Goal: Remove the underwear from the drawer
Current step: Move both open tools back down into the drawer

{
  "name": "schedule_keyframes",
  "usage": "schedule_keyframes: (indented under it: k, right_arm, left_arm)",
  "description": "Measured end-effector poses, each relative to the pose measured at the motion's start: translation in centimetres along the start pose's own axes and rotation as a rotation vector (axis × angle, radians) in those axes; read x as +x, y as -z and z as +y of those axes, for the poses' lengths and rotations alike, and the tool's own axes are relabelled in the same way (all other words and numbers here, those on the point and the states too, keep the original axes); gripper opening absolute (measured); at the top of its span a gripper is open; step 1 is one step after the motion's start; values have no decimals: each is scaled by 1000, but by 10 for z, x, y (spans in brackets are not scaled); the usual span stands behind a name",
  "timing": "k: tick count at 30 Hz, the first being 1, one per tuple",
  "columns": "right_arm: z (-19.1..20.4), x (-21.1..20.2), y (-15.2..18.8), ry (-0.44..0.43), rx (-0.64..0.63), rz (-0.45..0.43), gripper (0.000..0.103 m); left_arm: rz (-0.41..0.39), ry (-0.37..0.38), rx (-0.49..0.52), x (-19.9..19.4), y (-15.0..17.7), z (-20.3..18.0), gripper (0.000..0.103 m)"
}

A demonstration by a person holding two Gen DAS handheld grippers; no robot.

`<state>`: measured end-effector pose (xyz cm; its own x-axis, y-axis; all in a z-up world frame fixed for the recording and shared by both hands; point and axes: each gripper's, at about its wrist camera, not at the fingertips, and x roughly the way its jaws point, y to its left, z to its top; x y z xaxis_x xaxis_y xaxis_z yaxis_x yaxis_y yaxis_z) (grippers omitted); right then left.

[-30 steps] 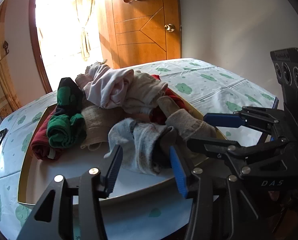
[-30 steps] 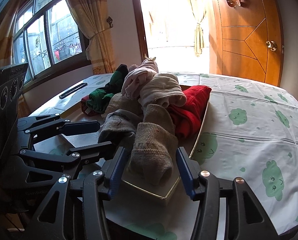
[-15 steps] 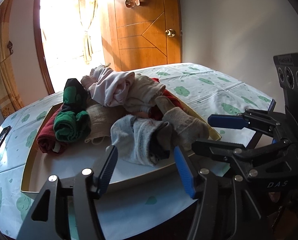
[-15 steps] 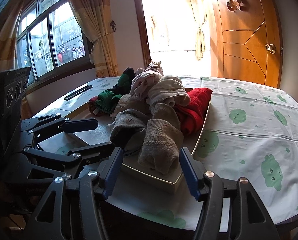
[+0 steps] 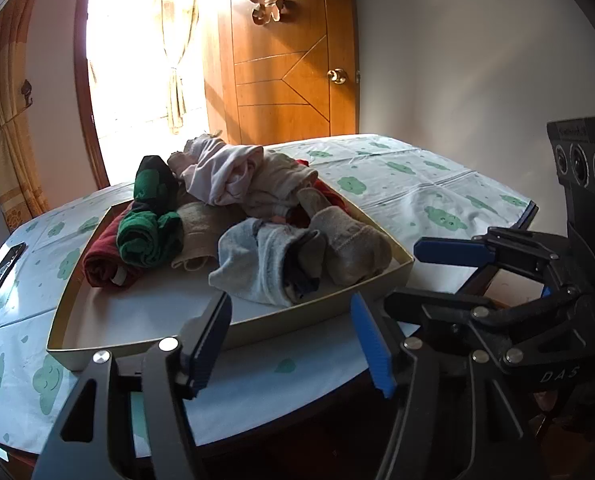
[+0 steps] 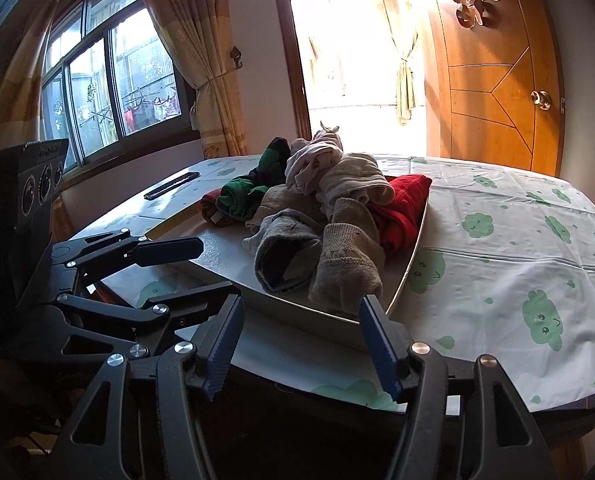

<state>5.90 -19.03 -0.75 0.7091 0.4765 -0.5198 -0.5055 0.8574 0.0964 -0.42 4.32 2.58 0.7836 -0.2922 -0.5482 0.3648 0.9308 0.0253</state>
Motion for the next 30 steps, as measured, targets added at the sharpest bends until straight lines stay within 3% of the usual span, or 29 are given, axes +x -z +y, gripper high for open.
schedule_keyframes:
  k: [5,30]
  right_arm:
    - [6,-7,7,5,-8,-10,67]
    - [15,-11,42,3,0,28,68]
  left_arm:
    - [1,1,-3,-7,7,-3,63]
    - [24,-14,14,-22,47,-11,69]
